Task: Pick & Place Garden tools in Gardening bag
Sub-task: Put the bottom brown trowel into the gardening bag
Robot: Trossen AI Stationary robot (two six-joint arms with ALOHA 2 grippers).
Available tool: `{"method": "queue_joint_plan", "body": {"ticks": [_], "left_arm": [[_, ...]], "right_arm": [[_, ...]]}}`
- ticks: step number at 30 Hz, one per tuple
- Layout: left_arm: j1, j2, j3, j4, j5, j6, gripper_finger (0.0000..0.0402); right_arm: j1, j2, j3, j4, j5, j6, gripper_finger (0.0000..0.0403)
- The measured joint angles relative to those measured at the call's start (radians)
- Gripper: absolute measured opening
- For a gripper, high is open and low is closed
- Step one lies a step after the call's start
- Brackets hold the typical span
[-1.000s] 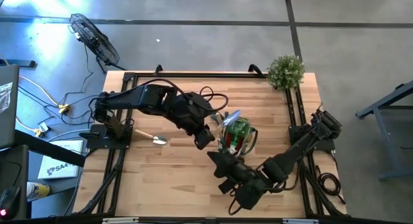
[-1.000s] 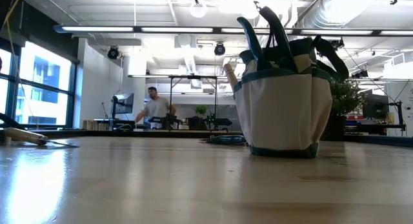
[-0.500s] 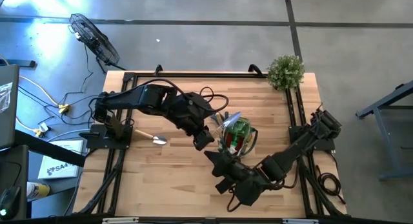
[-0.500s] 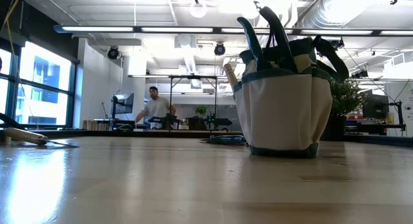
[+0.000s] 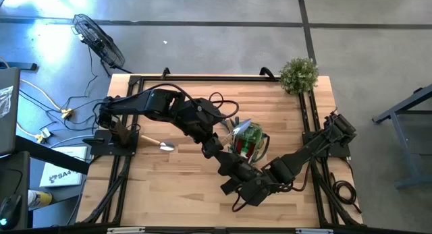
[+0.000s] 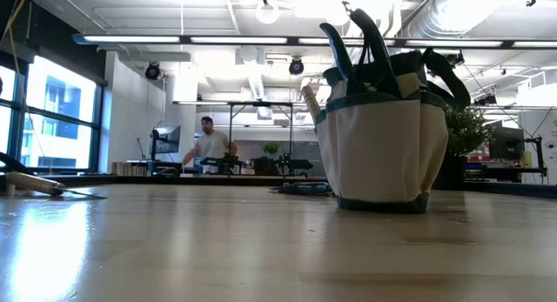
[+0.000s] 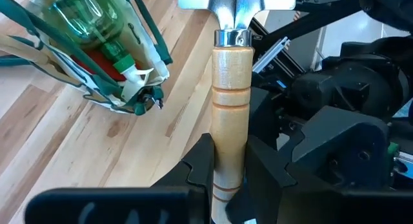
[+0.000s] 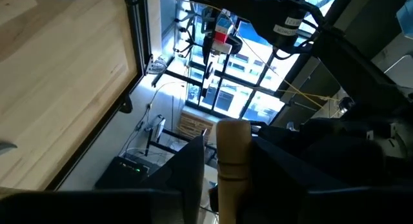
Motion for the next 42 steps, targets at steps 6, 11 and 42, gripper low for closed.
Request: {"method": "queue_joint_plan", "body": {"ticks": [6, 11, 42], "left_arm": [[-0.006, 0.024, 0.001, -0.001, 0.010, -0.008, 0.0053], [-0.007, 0.028, 0.001, 0.003, 0.019, -0.005, 0.0053], [0.006, -0.072, 0.001, -0.025, -0.250, 0.106, 0.0168]], "right_arm": [[-0.013, 0.000, 0.000, -0.003, -0.008, 0.005, 0.0115], [-0.001, 0.000, -0.001, -0.008, -0.006, 0.034, 0.0093], [0.152, -0.009, 0.001, -0.233, -0.003, 0.764, 0.0052]]}}
